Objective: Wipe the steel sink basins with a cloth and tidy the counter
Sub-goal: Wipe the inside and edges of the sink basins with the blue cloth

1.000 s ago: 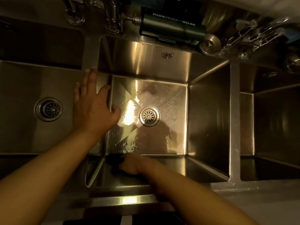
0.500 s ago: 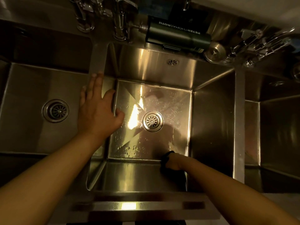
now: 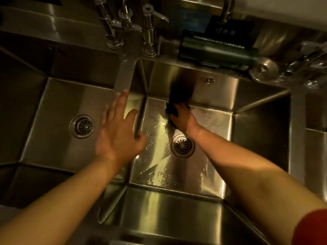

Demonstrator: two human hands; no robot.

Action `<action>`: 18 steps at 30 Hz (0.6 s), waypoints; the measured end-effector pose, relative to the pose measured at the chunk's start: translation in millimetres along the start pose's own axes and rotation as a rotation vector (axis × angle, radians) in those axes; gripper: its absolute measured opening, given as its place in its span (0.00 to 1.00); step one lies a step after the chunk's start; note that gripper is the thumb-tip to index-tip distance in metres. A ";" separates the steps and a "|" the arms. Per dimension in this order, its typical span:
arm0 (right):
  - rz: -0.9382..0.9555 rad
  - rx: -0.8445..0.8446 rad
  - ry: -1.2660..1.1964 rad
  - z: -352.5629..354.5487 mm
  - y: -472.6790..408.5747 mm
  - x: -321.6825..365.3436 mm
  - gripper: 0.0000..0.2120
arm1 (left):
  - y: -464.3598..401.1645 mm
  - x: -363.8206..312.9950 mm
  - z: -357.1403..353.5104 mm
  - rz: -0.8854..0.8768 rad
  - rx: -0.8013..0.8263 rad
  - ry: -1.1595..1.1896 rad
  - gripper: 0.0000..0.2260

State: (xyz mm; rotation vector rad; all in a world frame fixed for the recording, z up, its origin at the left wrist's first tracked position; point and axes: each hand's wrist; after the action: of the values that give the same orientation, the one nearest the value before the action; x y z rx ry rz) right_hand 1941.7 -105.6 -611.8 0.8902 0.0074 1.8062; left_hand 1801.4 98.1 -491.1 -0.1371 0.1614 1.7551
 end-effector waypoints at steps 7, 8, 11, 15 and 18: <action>0.159 0.114 0.349 -85.8 -7.4 0.6 0.28 | 2.9 1.0 6.4 -0.005 0.018 0.053 0.26; 0.211 0.138 0.372 -101.9 2.7 5.3 0.29 | 3.0 1.8 6.3 -0.015 0.010 0.061 0.25; 0.365 0.251 0.411 -146.1 43.7 12.4 0.31 | 2.6 2.7 6.8 -0.024 -0.002 0.071 0.24; 0.553 0.420 0.390 -179.1 114.5 -3.9 0.31 | 3.8 3.3 5.7 -0.011 -0.001 0.036 0.28; 0.666 0.558 0.426 -187.3 149.5 -30.5 0.28 | 1.8 3.8 5.2 0.002 0.014 0.013 0.28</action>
State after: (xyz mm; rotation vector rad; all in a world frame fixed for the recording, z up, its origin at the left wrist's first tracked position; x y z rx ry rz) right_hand 1718.6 -120.5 -703.6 0.9295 0.5701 2.6670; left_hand 1798.9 102.4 -486.6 -0.1383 0.1831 1.7552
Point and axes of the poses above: each hand's wrist, its own y-axis away from the middle knuckle, its own z-axis out of the back of the hand, x = y × z, and after that the axes turned 4 degrees about z, right-handed
